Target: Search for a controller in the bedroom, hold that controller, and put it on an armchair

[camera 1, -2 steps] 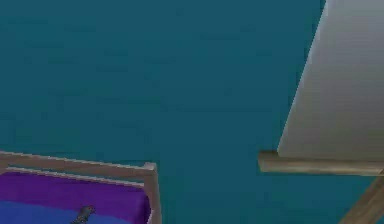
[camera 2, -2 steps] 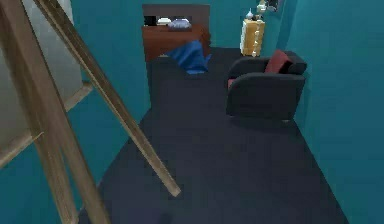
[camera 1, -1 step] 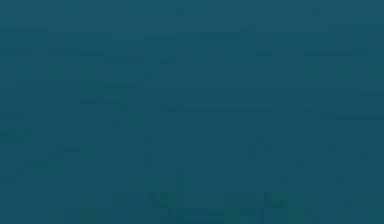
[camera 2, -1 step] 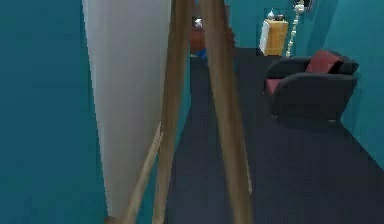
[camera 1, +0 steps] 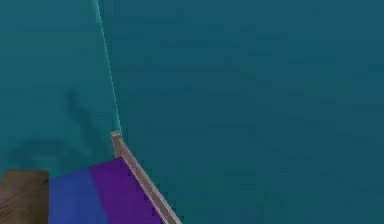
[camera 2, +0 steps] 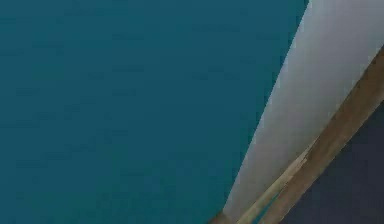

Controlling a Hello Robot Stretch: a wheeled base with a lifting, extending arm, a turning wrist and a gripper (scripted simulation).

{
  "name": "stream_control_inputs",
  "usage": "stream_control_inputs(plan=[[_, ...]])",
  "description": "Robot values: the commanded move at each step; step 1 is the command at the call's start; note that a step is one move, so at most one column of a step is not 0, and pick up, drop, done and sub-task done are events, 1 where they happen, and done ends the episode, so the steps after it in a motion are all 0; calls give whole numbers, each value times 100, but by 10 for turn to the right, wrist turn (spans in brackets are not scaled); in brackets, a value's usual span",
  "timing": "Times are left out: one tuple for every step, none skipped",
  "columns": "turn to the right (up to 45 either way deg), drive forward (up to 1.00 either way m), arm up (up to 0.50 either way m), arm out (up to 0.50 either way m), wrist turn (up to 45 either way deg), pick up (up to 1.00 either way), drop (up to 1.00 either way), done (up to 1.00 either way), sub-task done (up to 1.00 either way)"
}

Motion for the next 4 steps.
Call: stream_control_inputs(plan=[[-450, 0, 0, 0, 0, 0, 0, 0, 0], [-450, 0, 0, 0, 0, 0, 0, 0, 0], [-270, 0, 0, 0, 0, 0, 0, 0, 0], [-30, 0, 0, 0, 0, 0, 0, 0, 0]])
